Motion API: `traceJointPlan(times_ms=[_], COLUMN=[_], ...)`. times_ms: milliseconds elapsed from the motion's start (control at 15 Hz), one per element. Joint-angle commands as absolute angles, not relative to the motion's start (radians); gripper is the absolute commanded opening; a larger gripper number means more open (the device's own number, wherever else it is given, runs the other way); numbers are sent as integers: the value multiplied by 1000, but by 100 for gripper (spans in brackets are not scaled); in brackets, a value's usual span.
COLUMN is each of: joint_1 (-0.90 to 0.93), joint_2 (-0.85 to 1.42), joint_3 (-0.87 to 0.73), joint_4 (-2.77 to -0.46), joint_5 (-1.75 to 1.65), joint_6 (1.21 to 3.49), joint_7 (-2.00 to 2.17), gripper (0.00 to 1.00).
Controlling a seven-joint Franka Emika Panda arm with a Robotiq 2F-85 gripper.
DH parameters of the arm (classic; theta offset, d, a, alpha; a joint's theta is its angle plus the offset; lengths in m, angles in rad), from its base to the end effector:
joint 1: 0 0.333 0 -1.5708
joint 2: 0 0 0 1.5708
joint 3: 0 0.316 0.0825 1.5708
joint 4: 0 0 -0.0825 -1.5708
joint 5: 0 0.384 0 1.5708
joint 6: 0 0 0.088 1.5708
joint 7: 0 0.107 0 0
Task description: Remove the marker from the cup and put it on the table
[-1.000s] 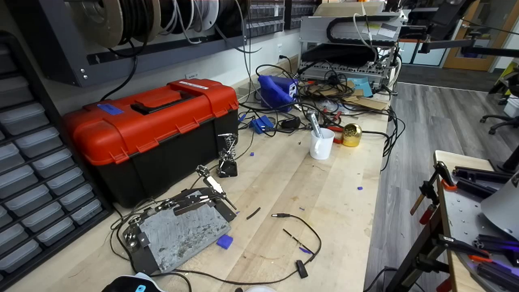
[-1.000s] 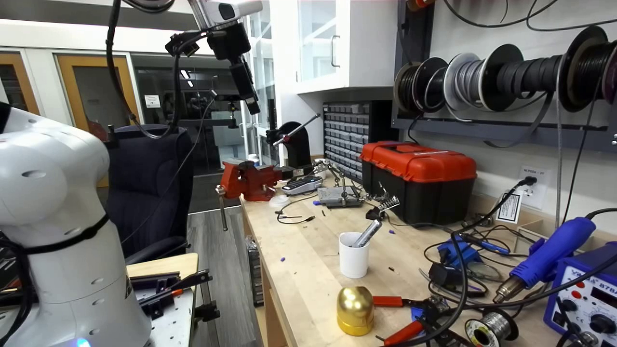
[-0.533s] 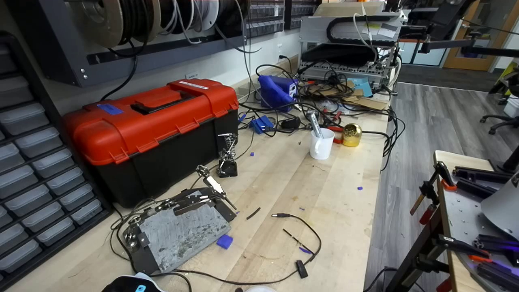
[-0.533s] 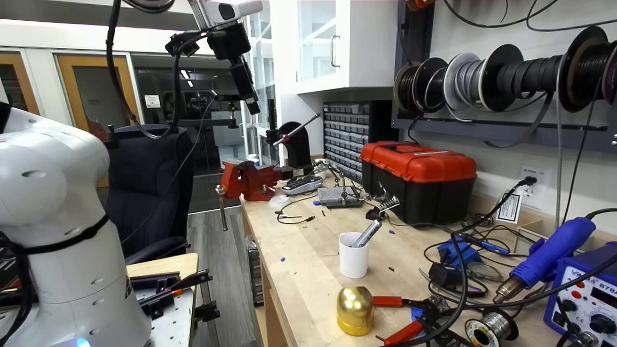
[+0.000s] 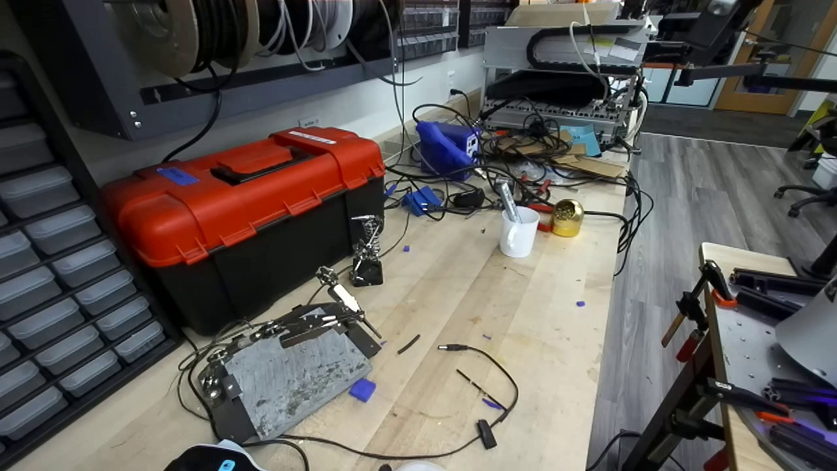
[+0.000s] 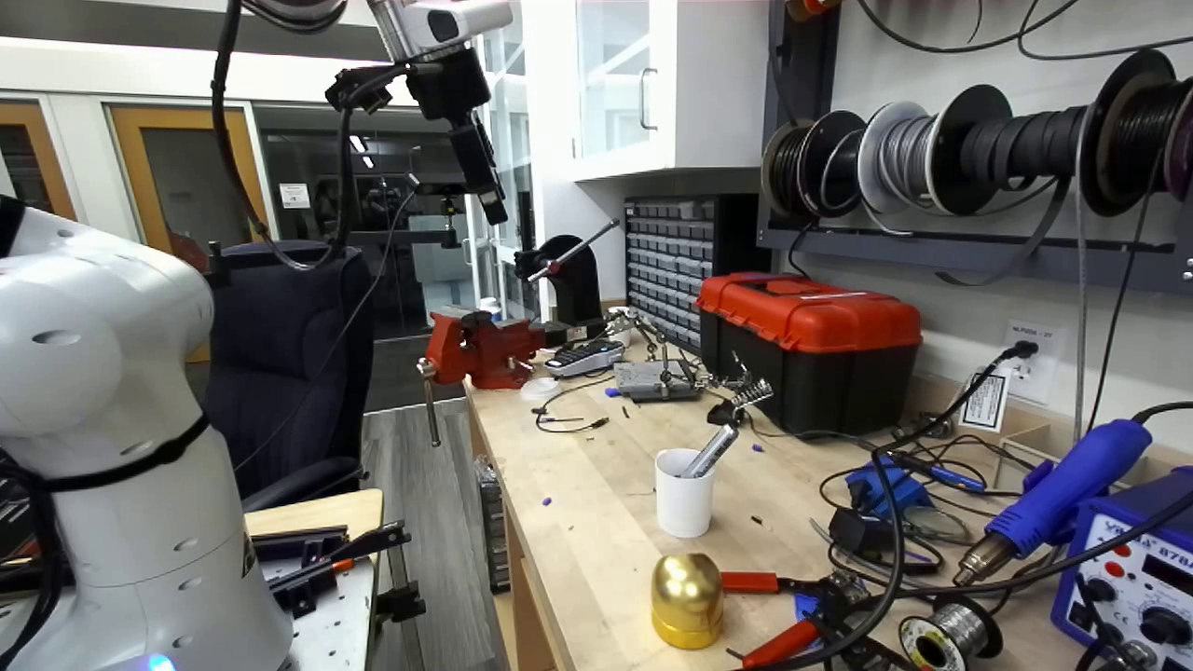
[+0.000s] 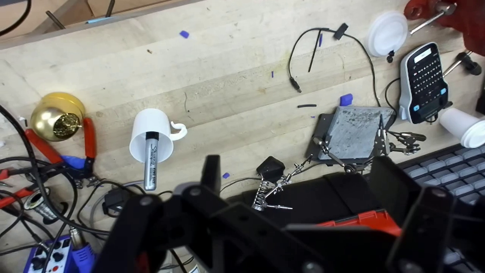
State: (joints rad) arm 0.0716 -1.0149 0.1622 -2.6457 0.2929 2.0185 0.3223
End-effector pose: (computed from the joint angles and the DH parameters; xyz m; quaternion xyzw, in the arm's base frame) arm 0.2757 0.0929 0.5597 -0.9734 0.1044 -0.1668 0.1170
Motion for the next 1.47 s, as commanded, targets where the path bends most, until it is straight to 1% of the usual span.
traceJointPlan(times_ms=[0,333,600,1067,1400], joint_1=[65,64,47,-15,-54], joint_2=[-1014,-1014,-958,-776,-624], joint_3=[166,167,152,127,118], joint_4=[-2644,-2644,-2628,-2565,-2469], joint_5=[296,296,285,234,175], joint_6=[2016,2016,2052,2174,2176], joint_7=[319,319,296,286,305], gripper=[100,100,100,100,100])
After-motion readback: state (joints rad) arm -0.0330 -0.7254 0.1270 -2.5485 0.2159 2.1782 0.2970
